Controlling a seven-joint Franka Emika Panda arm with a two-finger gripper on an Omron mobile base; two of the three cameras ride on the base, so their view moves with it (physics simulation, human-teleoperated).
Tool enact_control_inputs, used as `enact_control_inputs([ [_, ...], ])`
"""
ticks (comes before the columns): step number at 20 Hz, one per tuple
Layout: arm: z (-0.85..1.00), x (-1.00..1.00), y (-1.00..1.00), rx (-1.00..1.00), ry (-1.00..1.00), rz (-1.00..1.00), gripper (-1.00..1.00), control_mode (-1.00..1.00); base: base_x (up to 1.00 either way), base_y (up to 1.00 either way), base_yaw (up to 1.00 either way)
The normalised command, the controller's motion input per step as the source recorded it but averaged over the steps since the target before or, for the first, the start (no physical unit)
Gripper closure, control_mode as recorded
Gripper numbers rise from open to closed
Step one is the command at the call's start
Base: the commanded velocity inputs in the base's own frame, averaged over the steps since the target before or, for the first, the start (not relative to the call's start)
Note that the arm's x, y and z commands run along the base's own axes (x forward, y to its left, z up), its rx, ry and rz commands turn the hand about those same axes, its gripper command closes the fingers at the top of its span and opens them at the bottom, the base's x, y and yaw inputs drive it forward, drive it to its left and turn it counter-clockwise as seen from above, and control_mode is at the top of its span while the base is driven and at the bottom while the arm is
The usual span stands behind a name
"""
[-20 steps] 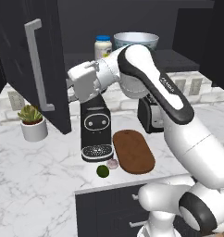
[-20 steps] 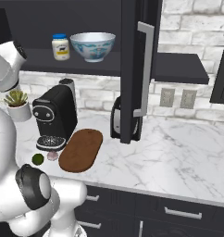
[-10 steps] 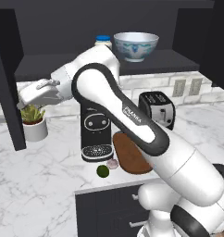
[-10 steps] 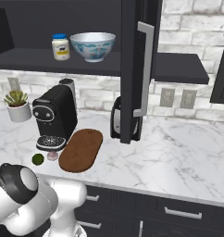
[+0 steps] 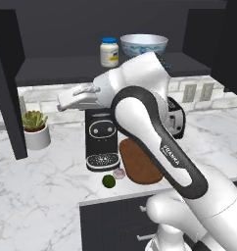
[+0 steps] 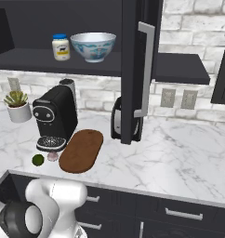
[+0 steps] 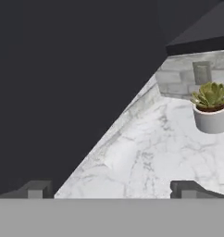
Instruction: Open the cabinet. Place the bowl and condiment on the counter. Then place the lime and garlic on the cutting board.
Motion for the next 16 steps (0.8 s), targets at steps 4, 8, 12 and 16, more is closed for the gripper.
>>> enact_control_inputs([
  [4,0.12,0.00,-0.66,-0.24,-0.22,-0.25,-1.00,-1.00,0.00,0.00,0.00],
  [8,0.09,0.09,-0.77,-0.20,-0.25,-0.27,-1.00,-1.00,0.00,0.00,0.00],
  [12,0.22,0.25,-0.84,-0.19,-0.25,-0.24,-1.00,-1.00,0.00,0.00,0.00],
  [16,0.57,0.50,-0.56,-0.09,-0.25,-0.26,-1.00,-1.00,0.00,0.00,0.00],
])
